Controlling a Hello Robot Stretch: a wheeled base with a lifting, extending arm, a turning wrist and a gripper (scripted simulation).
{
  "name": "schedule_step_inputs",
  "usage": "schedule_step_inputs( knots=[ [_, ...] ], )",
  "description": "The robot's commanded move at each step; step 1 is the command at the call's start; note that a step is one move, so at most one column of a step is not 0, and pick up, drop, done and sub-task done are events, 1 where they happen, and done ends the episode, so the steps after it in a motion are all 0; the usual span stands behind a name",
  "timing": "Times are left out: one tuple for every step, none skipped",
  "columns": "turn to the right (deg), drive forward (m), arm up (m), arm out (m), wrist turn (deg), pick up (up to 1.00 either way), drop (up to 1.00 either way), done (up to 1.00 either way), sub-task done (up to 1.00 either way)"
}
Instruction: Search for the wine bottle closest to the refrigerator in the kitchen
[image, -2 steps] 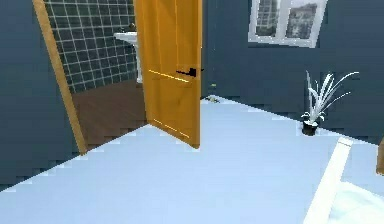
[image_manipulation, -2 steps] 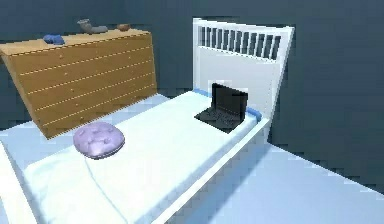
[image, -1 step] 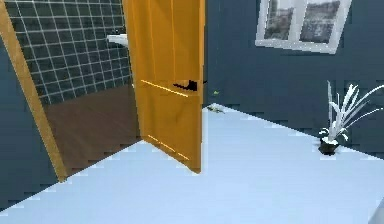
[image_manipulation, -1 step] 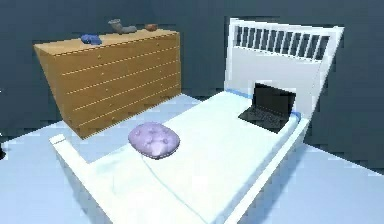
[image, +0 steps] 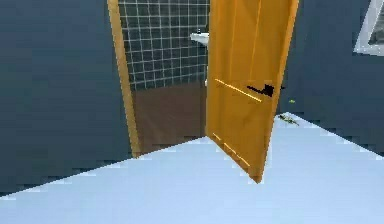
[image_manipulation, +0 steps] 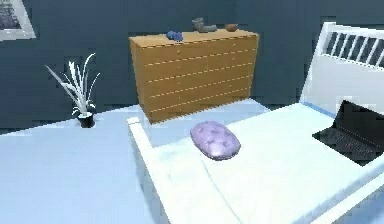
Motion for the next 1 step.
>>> schedule_step_inputs(
  knots=[
    [0.0, 1.0, 0.0, 0.0, 0.0, 0.0, 0.0, 0.0, 0.0]
  ],
)
